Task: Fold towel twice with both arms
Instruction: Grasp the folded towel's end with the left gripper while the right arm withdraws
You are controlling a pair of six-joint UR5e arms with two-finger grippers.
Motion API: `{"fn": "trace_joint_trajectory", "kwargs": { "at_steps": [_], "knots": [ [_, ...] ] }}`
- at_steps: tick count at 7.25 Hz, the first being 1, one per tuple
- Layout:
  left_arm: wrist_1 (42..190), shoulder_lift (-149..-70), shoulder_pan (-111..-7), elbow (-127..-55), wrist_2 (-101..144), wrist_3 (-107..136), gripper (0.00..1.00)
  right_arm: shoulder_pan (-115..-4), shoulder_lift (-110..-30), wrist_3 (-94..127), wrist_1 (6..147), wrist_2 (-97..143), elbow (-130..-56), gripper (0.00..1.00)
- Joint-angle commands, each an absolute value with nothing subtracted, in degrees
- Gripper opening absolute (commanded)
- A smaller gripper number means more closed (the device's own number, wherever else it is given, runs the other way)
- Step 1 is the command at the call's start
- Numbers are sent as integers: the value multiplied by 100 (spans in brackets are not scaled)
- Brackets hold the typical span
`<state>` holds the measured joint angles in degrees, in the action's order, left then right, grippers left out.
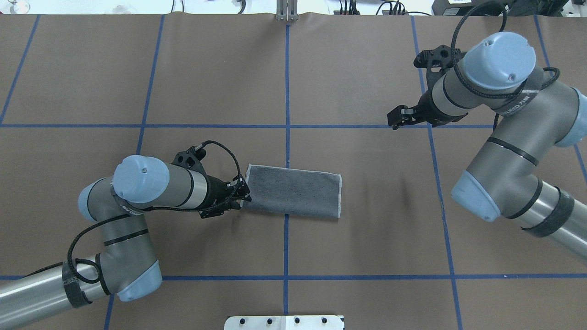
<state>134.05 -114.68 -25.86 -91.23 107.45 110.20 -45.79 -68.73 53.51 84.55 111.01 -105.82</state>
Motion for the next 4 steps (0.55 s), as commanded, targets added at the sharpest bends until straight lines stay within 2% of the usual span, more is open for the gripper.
{"fn": "trace_joint_trajectory", "kwargs": {
  "at_steps": [1,2,3,4],
  "knots": [
    [13403,-11470,-2584,-9123,10749,11021,39,-4579,-6873,5361,8455,11101,-10582,99],
    [13403,-11470,-2584,-9123,10749,11021,36,-4579,-6873,5361,8455,11101,-10591,99],
    [13403,-11470,-2575,-9123,10749,11048,27,-4579,-6873,5370,8455,11101,-10600,99],
    [13403,-11470,-2584,-9123,10749,11039,0,-4579,-6873,5370,8455,11101,-10600,99]
  ]
}}
